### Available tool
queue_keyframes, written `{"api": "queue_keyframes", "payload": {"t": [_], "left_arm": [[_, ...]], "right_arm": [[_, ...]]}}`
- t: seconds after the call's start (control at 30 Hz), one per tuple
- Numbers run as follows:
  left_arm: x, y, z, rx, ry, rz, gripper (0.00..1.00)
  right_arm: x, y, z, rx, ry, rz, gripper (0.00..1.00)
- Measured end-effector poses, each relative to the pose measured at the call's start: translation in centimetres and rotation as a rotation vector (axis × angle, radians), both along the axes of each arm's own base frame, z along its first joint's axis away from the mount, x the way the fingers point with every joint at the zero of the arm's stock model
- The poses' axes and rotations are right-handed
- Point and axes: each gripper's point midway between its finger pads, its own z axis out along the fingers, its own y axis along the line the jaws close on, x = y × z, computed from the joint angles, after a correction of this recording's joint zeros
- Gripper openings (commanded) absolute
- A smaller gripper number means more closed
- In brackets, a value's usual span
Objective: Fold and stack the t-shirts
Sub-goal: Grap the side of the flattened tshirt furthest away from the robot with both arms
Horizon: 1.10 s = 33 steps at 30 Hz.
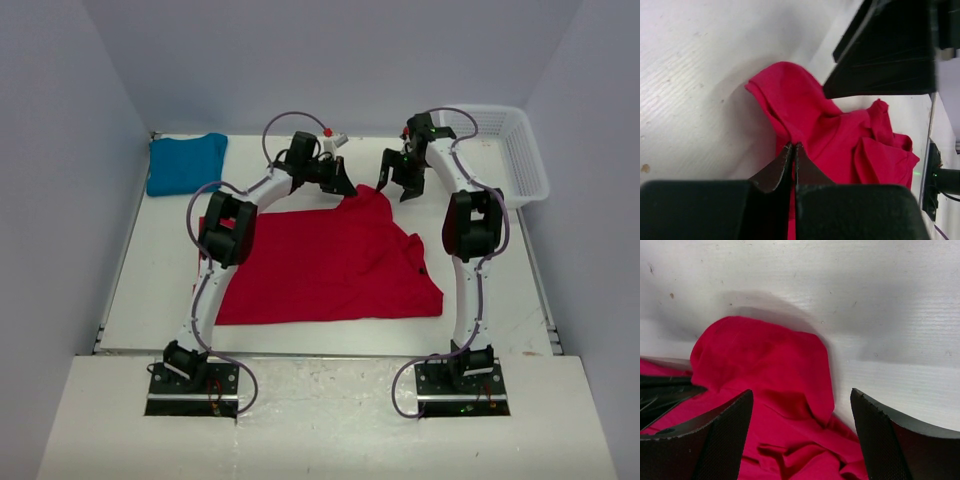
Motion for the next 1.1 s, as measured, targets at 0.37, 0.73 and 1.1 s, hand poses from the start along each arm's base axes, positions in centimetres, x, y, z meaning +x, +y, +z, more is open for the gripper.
{"api": "queue_keyframes", "payload": {"t": [0.37, 0.73, 1.1], "left_arm": [[-2.7, -0.5, 6.9, -0.045, -0.116, -0.056, 0.00], [-7.7, 1.1, 3.4, 0.040, -0.028, -0.041, 0.00], [-14.3, 2.3, 1.2, 0.106, 0.004, -0.006, 0.00]], "right_arm": [[-0.9, 0.0, -1.2, -0.001, 0.033, 0.010, 0.76], [-5.3, -0.6, 3.0, 0.009, -0.025, -0.001, 0.75], [-6.8, -0.4, 5.6, 0.027, -0.111, 0.008, 0.75]]}}
